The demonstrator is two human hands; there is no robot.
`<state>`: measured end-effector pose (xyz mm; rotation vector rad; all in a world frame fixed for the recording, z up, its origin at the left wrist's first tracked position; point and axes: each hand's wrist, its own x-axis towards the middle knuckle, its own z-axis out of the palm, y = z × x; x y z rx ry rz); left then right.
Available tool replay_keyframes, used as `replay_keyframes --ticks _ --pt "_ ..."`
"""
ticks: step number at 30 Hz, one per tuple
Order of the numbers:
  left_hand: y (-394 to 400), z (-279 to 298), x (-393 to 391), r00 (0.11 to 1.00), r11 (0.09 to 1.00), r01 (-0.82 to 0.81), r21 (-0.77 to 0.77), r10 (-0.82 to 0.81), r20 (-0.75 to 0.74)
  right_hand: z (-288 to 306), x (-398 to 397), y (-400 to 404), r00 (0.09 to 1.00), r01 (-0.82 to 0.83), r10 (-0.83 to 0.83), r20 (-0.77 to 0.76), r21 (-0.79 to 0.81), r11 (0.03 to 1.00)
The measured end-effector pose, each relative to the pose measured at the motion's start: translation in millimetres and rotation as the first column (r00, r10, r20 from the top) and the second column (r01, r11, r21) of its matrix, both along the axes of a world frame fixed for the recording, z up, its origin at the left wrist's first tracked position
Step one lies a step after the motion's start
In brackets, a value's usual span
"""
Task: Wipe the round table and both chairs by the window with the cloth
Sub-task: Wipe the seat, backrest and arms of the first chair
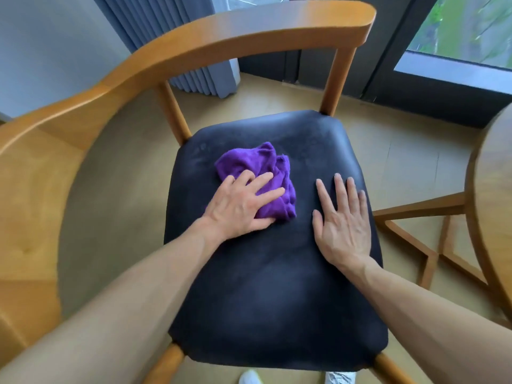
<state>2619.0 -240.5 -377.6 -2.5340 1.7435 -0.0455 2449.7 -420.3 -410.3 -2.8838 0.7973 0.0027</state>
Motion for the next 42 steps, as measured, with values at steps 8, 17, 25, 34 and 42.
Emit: replay_keyframes --ticks 8,17,25,34,42 --pt "-2.4 -0.6 57.6 0.435 0.427 -0.899 -0.095 0.853 -0.289 -4.2 -0.1 -0.4 1.0 -0.003 0.003 -0.002 0.004 1.0" --pt "-155.3 5.2 -1.4 0.919 0.94 -0.325 -0.107 0.288 -0.268 -5.7 -1.3 -1.9 0.999 -0.008 0.008 0.032 0.006 1.0" --pt "-59.4 8.0 103.2 0.769 0.763 -0.636 -0.112 0.616 -0.169 -10.4 -1.4 -1.5 0.999 0.006 -0.005 0.048 -0.031 0.999" --pt "-145.5 -4.0 90.8 0.625 0.592 -0.775 -0.22 0.671 -0.399 -12.6 -0.7 -1.3 0.999 0.002 -0.001 0.048 -0.018 1.0" --pt "-231.9 2.3 8.6 0.939 0.955 -0.262 -0.139 0.22 -0.263 -13.5 -1.0 -2.6 0.999 -0.002 0.002 0.046 0.017 1.0"
